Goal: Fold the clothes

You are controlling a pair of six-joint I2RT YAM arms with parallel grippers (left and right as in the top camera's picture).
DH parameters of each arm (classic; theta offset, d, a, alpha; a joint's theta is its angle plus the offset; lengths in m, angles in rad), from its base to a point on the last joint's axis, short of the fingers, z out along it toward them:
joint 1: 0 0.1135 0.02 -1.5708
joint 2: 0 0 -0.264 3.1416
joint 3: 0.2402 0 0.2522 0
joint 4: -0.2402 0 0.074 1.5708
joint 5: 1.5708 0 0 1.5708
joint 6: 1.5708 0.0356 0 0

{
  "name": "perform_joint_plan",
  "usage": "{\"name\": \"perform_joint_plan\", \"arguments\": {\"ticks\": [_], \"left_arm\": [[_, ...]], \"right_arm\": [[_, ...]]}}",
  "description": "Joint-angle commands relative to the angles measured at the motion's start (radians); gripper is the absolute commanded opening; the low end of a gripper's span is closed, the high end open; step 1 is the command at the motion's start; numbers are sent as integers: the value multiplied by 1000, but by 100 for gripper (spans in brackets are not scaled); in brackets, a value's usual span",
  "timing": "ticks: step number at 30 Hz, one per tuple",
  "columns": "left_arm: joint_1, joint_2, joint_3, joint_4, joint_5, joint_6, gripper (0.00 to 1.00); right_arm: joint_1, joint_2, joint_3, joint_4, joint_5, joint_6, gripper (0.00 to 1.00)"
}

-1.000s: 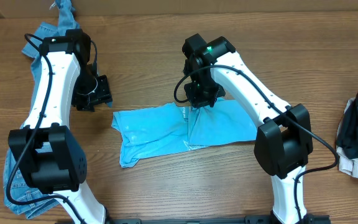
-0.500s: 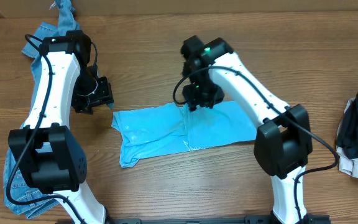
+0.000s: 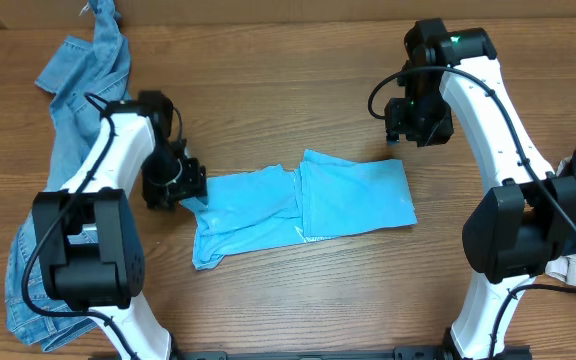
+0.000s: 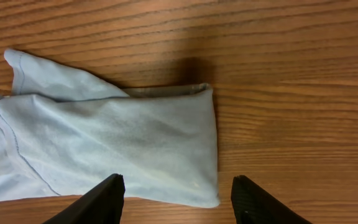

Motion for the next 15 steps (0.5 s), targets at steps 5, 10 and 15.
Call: {"name": "perform_joint_plan", "arguments": {"ticks": [5, 10, 15], "left_arm": [[-31, -15, -173, 173, 212, -17, 68], [-48, -15, -248, 230, 214, -60, 57], [-40, -18, -246, 219, 148, -80, 4]], "right_arm": [[2, -31, 4, 4, 2, 1, 60], [2, -31, 4, 0, 2, 1, 60], [2, -31, 4, -6, 2, 0, 60]]}}
